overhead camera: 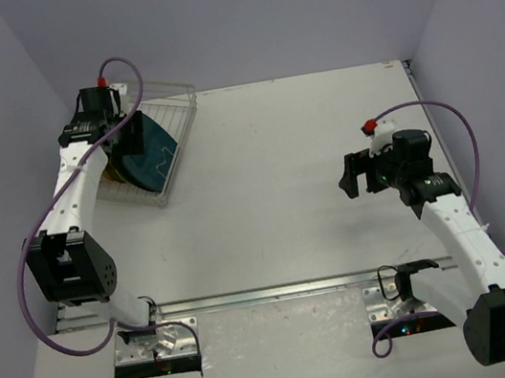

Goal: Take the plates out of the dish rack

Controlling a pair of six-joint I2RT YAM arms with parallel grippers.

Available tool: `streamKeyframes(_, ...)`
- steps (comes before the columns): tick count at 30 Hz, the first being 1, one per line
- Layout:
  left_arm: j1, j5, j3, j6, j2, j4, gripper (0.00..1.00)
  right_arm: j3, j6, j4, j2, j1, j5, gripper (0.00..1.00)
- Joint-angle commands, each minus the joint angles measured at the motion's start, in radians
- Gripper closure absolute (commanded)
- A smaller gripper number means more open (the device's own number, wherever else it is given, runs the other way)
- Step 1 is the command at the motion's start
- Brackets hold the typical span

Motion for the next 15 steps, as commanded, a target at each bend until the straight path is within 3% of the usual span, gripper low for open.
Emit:
streamKeyframes(1,0.013,0.033,0.038,0.022,0.022,0.057,0.37,0.044,-0.008,0.02,-0.006,0.002,-0.008,0.01)
streamKeyframes(15,0.018,0.04,0.02,0.031,0.108,0.11,0.44,0.045,-0.011,0.018,0.001,0.002,-0.005,0.01)
